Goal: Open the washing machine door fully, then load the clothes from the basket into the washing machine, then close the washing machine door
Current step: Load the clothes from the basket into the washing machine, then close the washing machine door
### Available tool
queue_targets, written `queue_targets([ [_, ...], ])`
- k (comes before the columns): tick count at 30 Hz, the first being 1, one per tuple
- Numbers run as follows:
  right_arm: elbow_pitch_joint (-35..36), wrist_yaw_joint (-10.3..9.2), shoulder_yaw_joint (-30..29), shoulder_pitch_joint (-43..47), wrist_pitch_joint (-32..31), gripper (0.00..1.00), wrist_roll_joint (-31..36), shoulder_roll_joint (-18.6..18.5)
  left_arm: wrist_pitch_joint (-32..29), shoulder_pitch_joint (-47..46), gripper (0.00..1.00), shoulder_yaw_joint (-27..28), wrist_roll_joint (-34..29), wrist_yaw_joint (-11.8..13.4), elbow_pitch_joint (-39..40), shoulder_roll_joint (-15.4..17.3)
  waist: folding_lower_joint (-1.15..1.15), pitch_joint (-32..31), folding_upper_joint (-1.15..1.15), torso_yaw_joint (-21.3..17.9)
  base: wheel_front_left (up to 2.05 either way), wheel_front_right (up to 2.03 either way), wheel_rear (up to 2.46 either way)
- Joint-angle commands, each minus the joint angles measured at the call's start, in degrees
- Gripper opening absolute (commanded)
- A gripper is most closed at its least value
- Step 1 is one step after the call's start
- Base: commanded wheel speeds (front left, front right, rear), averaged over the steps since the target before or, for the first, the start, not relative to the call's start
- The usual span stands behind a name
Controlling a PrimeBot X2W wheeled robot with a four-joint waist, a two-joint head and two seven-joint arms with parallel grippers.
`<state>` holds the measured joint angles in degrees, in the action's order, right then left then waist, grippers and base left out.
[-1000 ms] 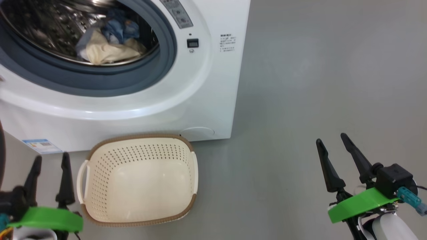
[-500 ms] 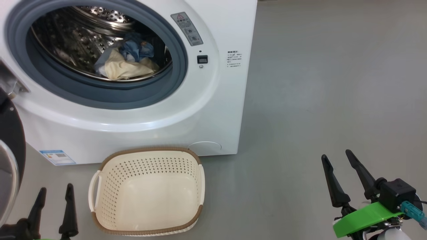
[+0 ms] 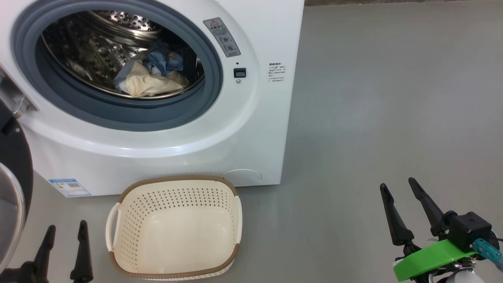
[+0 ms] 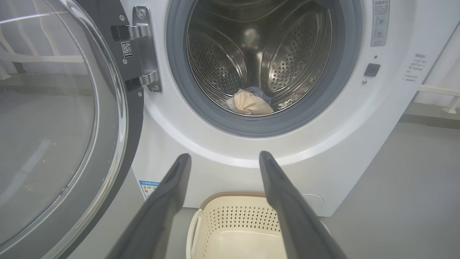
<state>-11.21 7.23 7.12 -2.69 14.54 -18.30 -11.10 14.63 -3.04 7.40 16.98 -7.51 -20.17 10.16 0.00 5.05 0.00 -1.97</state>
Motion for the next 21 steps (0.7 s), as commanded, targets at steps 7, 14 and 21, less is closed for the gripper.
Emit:
queue_targets([
  [7, 1.5, 0.25, 0.9, 0.3, 0.5, 1.0, -0.7, -1.0, 0.4, -0.5, 1.0, 1.8, -0.1, 0.0, 2.0, 1.5, 0.0, 0.2, 0.0, -0.1, 0.0, 0.0, 0.0],
  [14, 1.6, 0.25, 0.8, 0.3, 0.5, 1.0, -0.6, -1.0, 0.4, -0.9, 1.0, 1.7, -0.2, 0.0, 1.9, 1.6, 0.0, 0.5, 0.0, 0.1, 0.0, 0.0, 0.0],
  [21, 1.6, 0.25, 0.7, 0.3, 0.5, 1.0, -0.5, -0.9, 0.4, -0.9, 1.0, 1.6, -0.3, 0.0, 1.9, 1.7, 0.0, 0.5, 0.0, 0.1, 0.0, 0.0, 0.0],
])
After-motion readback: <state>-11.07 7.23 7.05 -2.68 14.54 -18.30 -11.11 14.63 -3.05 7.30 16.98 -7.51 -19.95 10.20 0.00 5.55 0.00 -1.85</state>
